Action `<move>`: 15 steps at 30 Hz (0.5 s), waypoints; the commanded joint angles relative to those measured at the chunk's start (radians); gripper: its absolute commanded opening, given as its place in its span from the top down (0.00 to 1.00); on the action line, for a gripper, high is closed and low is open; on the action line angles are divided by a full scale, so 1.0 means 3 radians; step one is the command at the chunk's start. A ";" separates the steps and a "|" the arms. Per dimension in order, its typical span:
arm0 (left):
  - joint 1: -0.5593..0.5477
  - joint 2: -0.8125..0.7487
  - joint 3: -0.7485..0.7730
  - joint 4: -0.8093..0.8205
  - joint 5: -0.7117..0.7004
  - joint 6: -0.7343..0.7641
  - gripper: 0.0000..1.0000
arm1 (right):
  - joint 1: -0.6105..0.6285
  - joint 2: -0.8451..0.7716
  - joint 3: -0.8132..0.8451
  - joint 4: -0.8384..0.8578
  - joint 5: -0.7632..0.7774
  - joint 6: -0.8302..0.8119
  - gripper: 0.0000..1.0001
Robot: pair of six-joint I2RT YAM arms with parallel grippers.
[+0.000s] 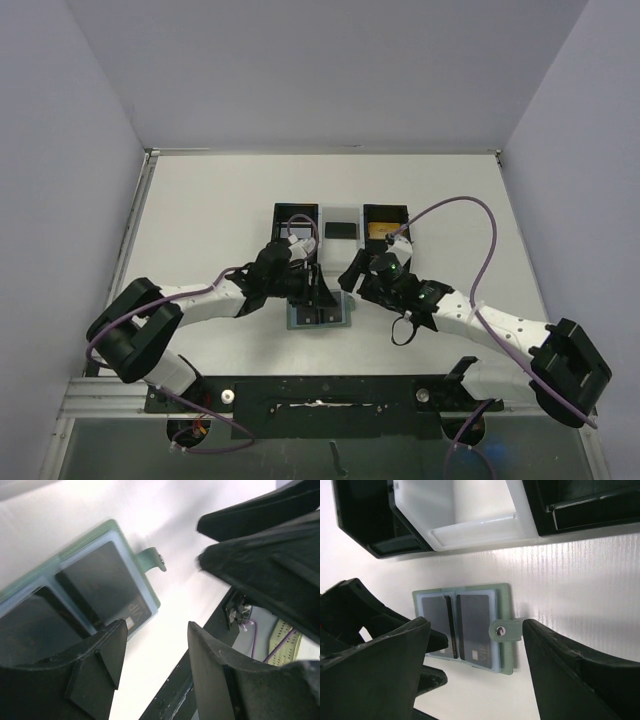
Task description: Take the credit cards out of the card holder
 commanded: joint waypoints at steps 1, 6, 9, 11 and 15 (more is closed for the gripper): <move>0.0013 -0.0374 0.0041 -0.0363 -0.0455 0.0136 0.49 | -0.0149 -0.0311 -0.0259 0.0694 -0.0253 0.0149 0.26; 0.0092 -0.0653 -0.0110 -0.0504 -0.0667 0.0108 0.49 | -0.0204 -0.0242 -0.0238 0.0755 -0.0644 -0.0031 0.40; 0.0125 -0.0642 -0.0107 -0.0510 -0.0678 0.0083 0.49 | -0.0178 -0.0081 -0.0107 0.0762 -0.0835 -0.0120 0.50; 0.0139 -0.0612 -0.0119 -0.0467 -0.0681 0.0018 0.51 | -0.0145 0.0054 -0.0030 0.0769 -0.0922 -0.0166 0.58; 0.0155 -0.0550 -0.0149 -0.0322 -0.0631 -0.0109 0.55 | -0.0066 0.0319 0.0124 0.0627 -0.0955 -0.0179 0.63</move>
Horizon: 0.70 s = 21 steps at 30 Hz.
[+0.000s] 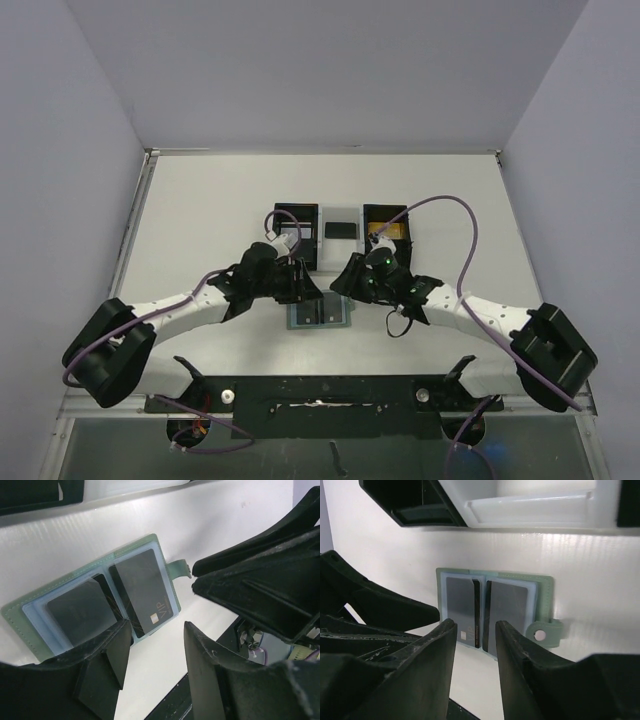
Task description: Take the credit cards out of the card holder
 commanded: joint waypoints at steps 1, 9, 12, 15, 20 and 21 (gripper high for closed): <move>0.0025 0.0051 -0.0019 0.0184 -0.0006 -0.0111 0.55 | 0.0086 0.0229 0.0272 0.0036 -0.0161 -0.0080 0.63; 0.0030 0.0133 -0.0006 0.0194 0.0047 -0.0102 0.55 | 0.0087 0.0584 0.0402 -0.0205 -0.0185 -0.0047 0.63; 0.0030 0.0194 0.0024 0.0204 0.0103 -0.0093 0.55 | 0.0078 0.0680 0.0446 -0.0384 -0.0109 0.0006 0.63; 0.0025 0.0312 0.0094 0.0178 0.0175 -0.0063 0.55 | 0.0077 0.0742 0.0444 -0.0487 -0.0069 0.0044 0.63; 0.0002 0.0483 0.0187 0.0158 0.0291 0.0000 0.55 | 0.0067 0.0759 0.0383 -0.0507 -0.0026 0.0095 0.63; 0.0001 0.0549 0.0285 0.0117 0.0314 0.0020 0.55 | 0.0063 0.0767 0.0367 -0.0511 -0.0023 0.0102 0.63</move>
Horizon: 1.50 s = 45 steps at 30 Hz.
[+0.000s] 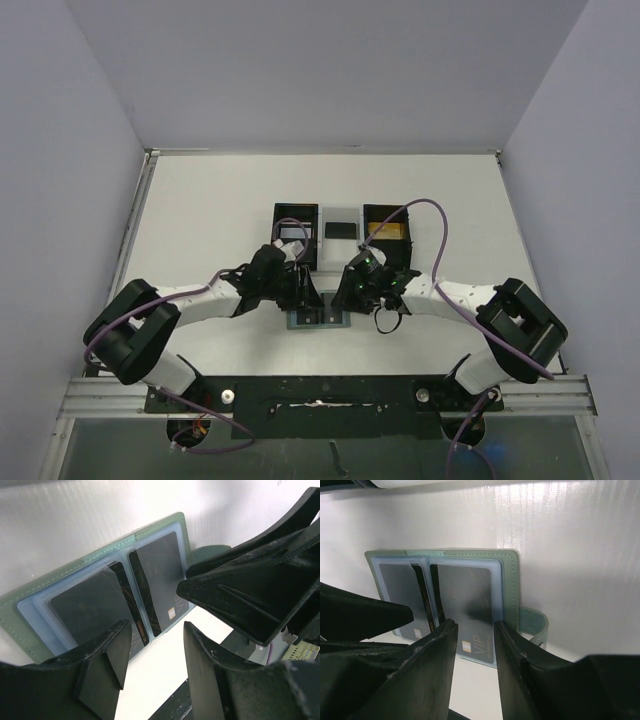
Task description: Take the credit cards out of the card holder
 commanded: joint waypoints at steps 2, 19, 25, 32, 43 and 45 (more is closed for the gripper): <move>-0.0029 0.0195 0.0359 0.0028 0.0167 0.0142 0.57 | -0.0026 0.0025 0.0039 -0.0023 0.0083 0.0074 0.63; -0.0068 0.0570 0.0392 -0.0016 0.0107 0.0113 0.69 | -0.0061 0.0049 -0.0004 0.0013 0.0048 0.0110 0.63; -0.0068 0.0555 0.0371 0.0034 0.0104 0.0074 0.78 | -0.0064 -0.0088 -0.0120 0.0087 0.0125 0.0176 0.65; -0.0064 0.0548 0.0350 0.0132 0.0142 0.0015 0.81 | -0.0069 -0.0072 -0.0074 0.0163 -0.0001 0.0055 0.66; -0.0054 0.0526 0.0371 0.0111 0.0164 0.0031 0.81 | -0.0071 -0.0338 0.0058 -0.0030 0.0290 -0.0172 0.65; -0.0049 0.0527 0.0372 0.0105 0.0168 0.0030 0.82 | -0.0090 -0.0392 0.0063 0.0043 0.0216 -0.0252 0.64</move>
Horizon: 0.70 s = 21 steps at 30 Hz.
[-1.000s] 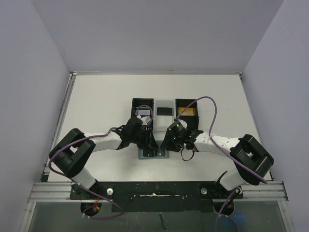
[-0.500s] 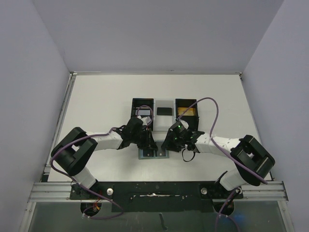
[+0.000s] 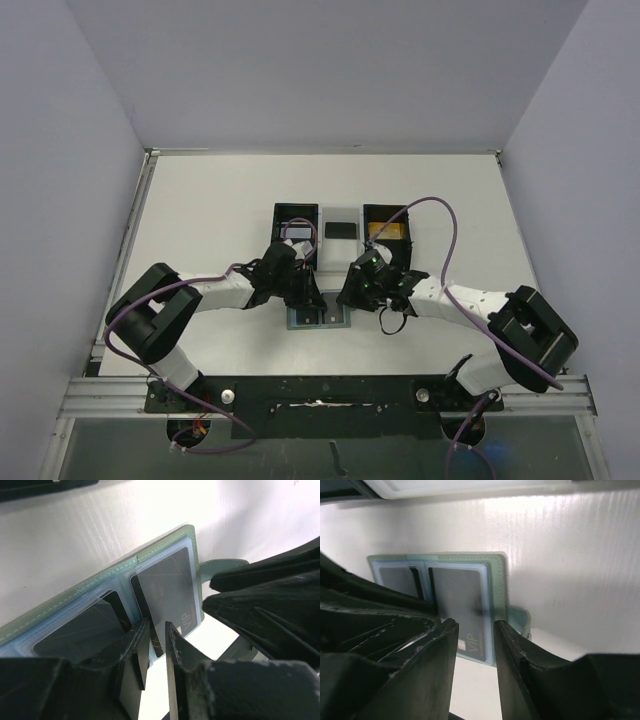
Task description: Take the credit cards out of the card holder
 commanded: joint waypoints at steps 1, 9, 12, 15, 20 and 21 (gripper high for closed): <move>0.0003 -0.0014 0.0054 0.0109 0.0073 0.0023 0.82 | -0.0040 -0.0247 0.0151 0.0129 0.0033 -0.0204 0.63; 0.0003 -0.0022 0.0067 0.0100 0.0067 0.0018 0.82 | -0.0039 -0.0015 -0.0001 0.0491 -0.0283 -0.0104 0.64; 0.0003 -0.0028 0.0050 0.0110 0.0057 -0.0001 0.81 | -0.0039 0.0131 -0.0007 0.0434 -0.0312 -0.0046 0.67; 0.0003 -0.0045 0.0027 0.0104 0.0043 -0.0007 0.79 | -0.0033 0.0234 0.0008 0.0297 -0.0251 0.0004 0.69; 0.0008 -0.0156 -0.0069 0.0132 -0.0049 -0.0057 0.71 | 0.0014 0.0231 0.0070 0.0058 -0.0056 0.0012 0.69; 0.0008 -0.0157 -0.0074 0.0124 -0.0053 -0.0058 0.70 | 0.0016 0.0218 0.0063 0.0051 -0.0043 0.0017 0.68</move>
